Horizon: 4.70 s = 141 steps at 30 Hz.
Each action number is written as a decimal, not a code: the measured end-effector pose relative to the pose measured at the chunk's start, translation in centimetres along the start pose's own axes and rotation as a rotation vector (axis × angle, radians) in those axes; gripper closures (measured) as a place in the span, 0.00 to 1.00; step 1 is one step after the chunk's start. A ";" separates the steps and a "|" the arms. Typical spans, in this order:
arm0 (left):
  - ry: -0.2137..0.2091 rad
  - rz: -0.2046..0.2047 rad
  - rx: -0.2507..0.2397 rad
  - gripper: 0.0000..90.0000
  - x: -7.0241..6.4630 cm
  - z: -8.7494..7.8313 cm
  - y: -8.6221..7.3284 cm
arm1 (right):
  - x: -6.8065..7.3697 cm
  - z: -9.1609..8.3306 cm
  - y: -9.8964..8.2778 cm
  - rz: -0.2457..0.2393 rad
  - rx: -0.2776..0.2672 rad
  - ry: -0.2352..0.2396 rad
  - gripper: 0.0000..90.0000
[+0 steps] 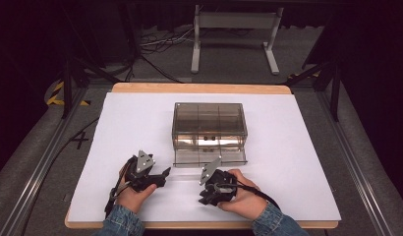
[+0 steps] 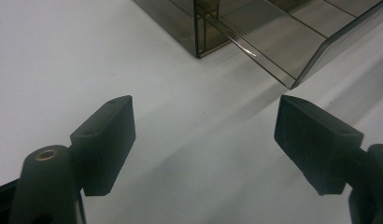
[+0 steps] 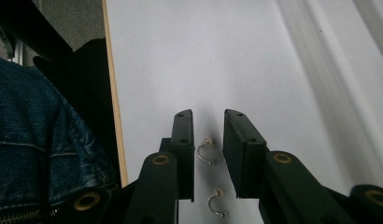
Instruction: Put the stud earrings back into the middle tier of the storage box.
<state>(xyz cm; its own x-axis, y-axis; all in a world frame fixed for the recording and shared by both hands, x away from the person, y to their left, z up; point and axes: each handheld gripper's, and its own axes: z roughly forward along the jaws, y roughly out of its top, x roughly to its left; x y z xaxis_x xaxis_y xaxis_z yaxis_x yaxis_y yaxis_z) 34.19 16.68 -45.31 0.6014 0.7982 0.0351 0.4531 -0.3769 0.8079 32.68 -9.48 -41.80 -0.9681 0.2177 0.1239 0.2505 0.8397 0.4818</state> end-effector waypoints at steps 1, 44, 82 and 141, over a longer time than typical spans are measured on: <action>0.000 0.000 0.000 0.23 0.0 0.0 0.0 | -0.1 0.1 0.0 -0.010 -0.002 -0.008 0.82; 0.003 -0.003 -0.003 0.23 0.0 0.0 0.0 | 0.5 -0.6 0.4 -0.039 -0.002 -0.029 0.95; 0.000 -0.001 -0.001 0.23 0.0 0.0 0.0 | -0.1 -3.9 1.6 -0.003 -0.071 -0.059 0.95; -0.004 0.000 -0.002 0.23 0.0 0.0 0.0 | -4.1 -7.1 4.4 0.147 -0.162 -0.184 0.95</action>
<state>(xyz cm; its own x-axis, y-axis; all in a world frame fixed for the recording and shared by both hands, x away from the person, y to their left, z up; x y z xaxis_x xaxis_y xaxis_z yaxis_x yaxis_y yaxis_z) 34.19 16.70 -45.30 0.6043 0.7961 0.0326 0.4517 -0.3760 0.8091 37.74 -10.22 -33.98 -0.9013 0.4302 0.0506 0.3706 0.7053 0.6043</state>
